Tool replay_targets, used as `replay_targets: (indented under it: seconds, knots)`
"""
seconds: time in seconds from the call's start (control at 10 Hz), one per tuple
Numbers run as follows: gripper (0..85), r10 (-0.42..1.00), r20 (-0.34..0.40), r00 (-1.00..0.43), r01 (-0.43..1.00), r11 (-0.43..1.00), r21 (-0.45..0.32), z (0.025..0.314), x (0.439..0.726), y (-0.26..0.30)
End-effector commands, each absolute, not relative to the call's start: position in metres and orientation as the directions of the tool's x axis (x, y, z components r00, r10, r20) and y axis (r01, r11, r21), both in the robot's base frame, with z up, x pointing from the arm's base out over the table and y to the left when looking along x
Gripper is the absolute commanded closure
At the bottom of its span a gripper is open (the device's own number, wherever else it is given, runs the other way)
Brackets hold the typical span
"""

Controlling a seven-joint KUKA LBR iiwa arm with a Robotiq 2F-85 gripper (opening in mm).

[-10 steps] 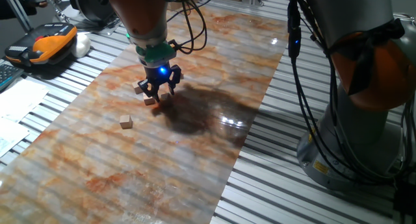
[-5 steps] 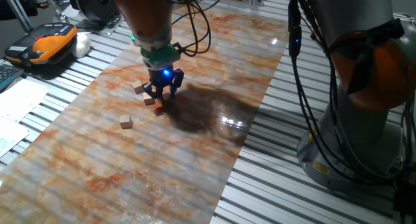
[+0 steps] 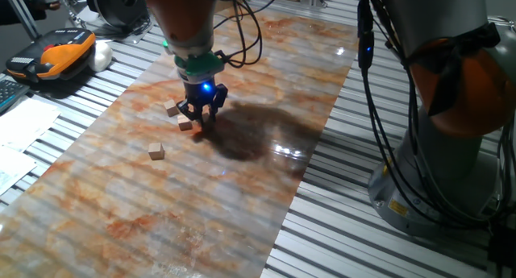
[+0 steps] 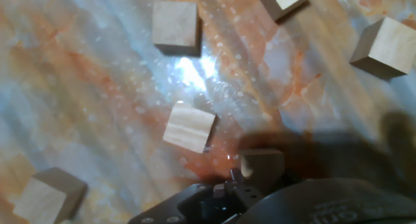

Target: Stack the blocks into a pyramid shape

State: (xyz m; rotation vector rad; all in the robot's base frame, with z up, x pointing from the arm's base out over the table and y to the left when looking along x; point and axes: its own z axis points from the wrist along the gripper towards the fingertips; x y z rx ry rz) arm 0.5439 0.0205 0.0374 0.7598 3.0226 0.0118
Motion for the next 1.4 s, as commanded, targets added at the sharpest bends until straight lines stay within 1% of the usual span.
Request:
replay_targets:
  seconds: [0.0, 0.3, 0.5, 0.7, 0.8, 0.9, 1.0, 1.3]
  knots:
    - [85.0, 0.459, -0.027, -0.888, 0.459, 0.889, 0.006, 0.039, 0.544, 0.019]
    - [85.0, 0.414, -0.025, -0.910, 0.415, 0.910, -0.001, 0.055, 0.544, 0.006]
    - [85.0, 0.369, -0.023, -0.929, 0.369, 0.929, 0.005, 0.055, 0.548, -0.001]
    - [85.0, 0.361, -0.020, -0.932, 0.361, 0.933, 0.010, 0.053, 0.550, -0.002]
    - [85.0, 0.420, -0.014, -0.907, 0.420, 0.907, 0.021, 0.053, 0.551, 0.000]
    - [85.0, 0.529, 0.012, -0.848, 0.529, 0.847, 0.059, 0.057, 0.553, 0.001]
    - [85.0, 0.556, 0.025, -0.831, 0.556, 0.828, 0.073, 0.059, 0.553, -0.001]
    - [85.0, 0.686, -0.002, -0.728, 0.685, 0.727, 0.052, 0.060, 0.554, 0.000]
